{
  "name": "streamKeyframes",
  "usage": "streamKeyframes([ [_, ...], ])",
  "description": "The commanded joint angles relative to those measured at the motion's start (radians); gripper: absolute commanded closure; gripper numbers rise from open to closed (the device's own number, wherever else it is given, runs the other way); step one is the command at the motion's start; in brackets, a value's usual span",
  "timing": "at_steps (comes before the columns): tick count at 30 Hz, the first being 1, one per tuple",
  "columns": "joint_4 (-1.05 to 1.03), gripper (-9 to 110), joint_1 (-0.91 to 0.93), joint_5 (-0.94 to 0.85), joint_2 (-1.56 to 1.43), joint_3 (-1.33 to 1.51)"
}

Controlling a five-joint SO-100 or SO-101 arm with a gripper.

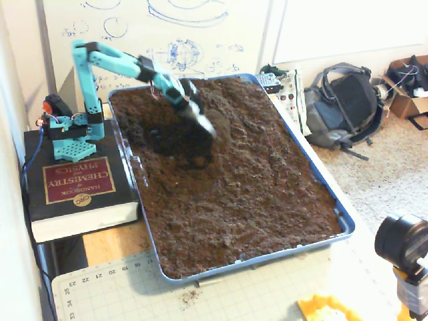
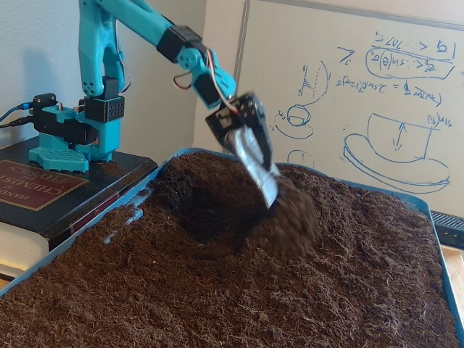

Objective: Build a berm.

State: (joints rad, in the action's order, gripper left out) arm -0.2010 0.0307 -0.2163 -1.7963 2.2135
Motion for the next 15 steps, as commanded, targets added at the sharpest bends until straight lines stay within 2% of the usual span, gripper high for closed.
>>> streamKeyframes([
  [1, 0.020, 101, -0.017, 0.011, -0.167, -0.021],
  [6, 0.017, 101, -0.020, 0.011, -0.221, 0.120],
  [11, 0.017, 101, -0.009, -0.006, -0.330, 0.426],
  [15, 0.017, 101, -0.006, -0.006, -0.383, 0.545],
])
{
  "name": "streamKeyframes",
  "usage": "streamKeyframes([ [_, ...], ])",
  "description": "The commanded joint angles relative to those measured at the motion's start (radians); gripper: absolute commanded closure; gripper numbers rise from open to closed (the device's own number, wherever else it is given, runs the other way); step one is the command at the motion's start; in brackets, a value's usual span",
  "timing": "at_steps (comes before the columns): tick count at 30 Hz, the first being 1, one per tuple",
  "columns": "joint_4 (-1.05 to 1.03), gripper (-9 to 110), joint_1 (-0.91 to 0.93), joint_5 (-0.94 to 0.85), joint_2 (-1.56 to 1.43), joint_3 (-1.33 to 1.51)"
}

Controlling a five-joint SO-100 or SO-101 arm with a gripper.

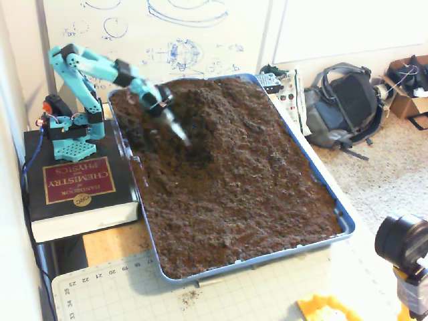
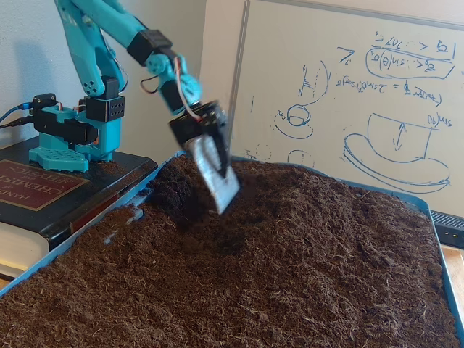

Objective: Build a berm.

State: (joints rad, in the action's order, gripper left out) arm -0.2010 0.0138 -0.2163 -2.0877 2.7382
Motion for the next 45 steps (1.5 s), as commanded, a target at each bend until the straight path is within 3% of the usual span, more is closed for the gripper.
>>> streamKeyframes([
  [1, 0.017, 101, 0.009, -0.006, -0.091, 0.034],
  [12, 0.034, 101, -0.199, 0.012, 0.153, 0.048],
  [25, 0.032, 101, -0.210, 0.041, 0.517, -0.448],
  [37, 0.018, 101, -0.258, 0.301, 0.479, -0.712],
  [45, -0.021, 101, -0.298, 0.353, 0.322, -0.595],
])
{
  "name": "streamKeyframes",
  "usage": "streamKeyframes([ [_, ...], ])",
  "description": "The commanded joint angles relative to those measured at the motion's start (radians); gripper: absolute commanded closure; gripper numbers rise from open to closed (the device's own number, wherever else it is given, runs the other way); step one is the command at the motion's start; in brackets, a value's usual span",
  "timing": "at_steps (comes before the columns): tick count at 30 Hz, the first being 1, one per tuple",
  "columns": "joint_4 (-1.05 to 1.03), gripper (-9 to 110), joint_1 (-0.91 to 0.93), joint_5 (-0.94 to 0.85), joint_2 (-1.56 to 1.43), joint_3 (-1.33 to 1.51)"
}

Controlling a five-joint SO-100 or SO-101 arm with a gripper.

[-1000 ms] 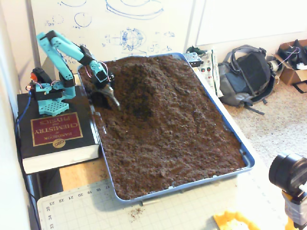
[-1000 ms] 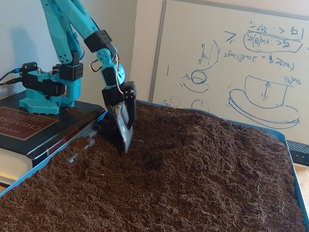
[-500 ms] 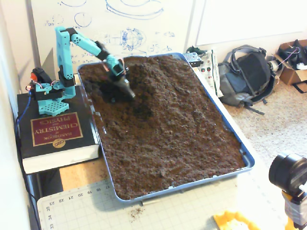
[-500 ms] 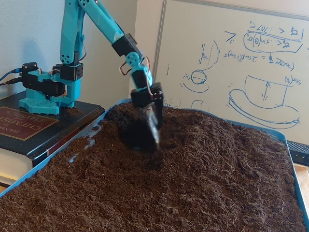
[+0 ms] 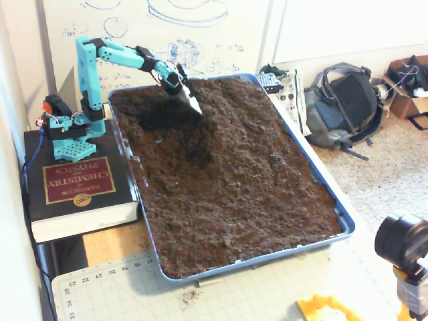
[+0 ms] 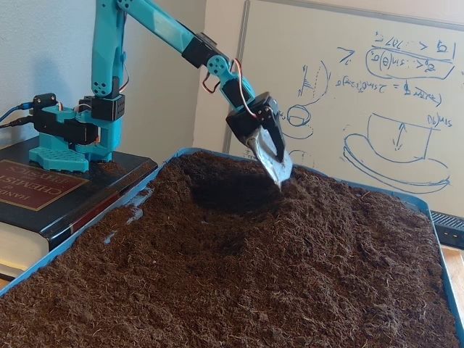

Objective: Build a berm.

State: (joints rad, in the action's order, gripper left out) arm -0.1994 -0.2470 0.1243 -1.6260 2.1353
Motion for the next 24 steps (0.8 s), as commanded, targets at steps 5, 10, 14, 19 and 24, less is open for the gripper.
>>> streamKeyframes([
  [5, -0.190, 101, -0.095, 0.014, -0.348, 0.169],
  [10, -0.400, 101, -0.155, 0.014, -0.528, 0.316],
  [14, -0.479, 101, -0.183, 0.015, -0.545, 0.411],
  [19, -0.394, 101, -0.221, 0.014, -0.407, 0.483],
  [24, -0.193, 101, -0.210, 0.014, -0.207, 0.456],
])
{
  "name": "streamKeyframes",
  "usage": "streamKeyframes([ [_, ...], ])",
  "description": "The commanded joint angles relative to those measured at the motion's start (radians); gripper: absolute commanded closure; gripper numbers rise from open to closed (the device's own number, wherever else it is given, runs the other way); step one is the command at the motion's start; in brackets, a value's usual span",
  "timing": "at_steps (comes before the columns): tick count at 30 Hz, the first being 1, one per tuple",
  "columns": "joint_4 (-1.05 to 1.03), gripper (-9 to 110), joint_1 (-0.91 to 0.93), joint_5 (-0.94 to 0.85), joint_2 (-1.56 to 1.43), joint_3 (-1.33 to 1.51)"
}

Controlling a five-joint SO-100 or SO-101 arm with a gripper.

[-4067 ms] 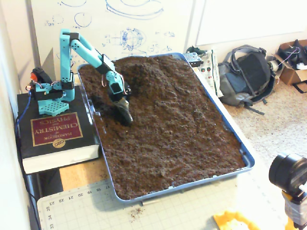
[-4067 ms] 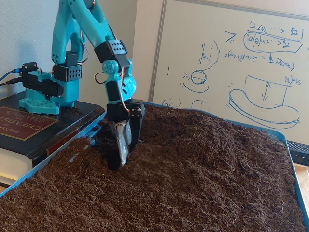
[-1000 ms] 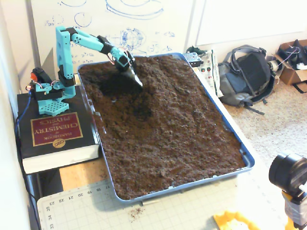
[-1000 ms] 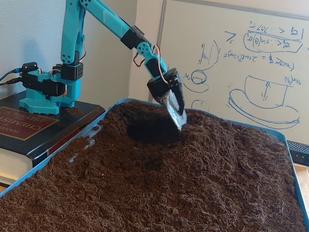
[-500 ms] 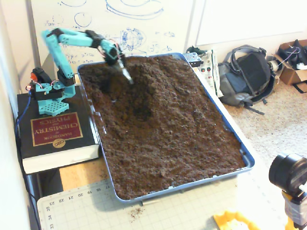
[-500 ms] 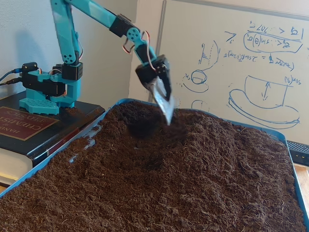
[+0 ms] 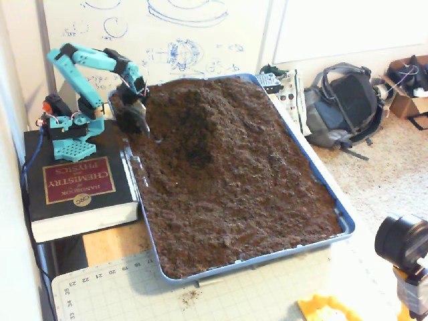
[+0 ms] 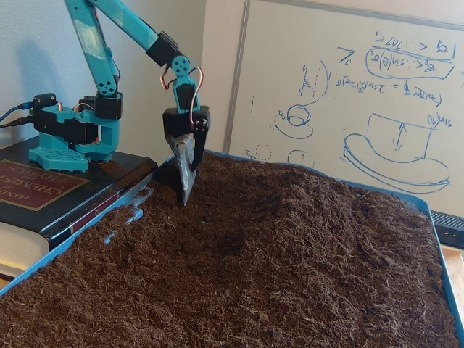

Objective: Build a berm.

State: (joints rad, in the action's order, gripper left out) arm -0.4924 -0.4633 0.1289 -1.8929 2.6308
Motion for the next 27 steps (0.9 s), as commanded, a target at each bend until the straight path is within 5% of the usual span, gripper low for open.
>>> streamKeyframes([
  [1, 0.149, 101, 0.011, 0.011, 0.097, -0.055],
  [9, 0.387, 101, 0.026, 0.144, 0.327, -0.242],
  [16, 0.396, 101, 0.026, 0.325, 0.416, -0.477],
  [27, 0.399, 101, 0.109, 0.336, 0.410, -0.603],
])
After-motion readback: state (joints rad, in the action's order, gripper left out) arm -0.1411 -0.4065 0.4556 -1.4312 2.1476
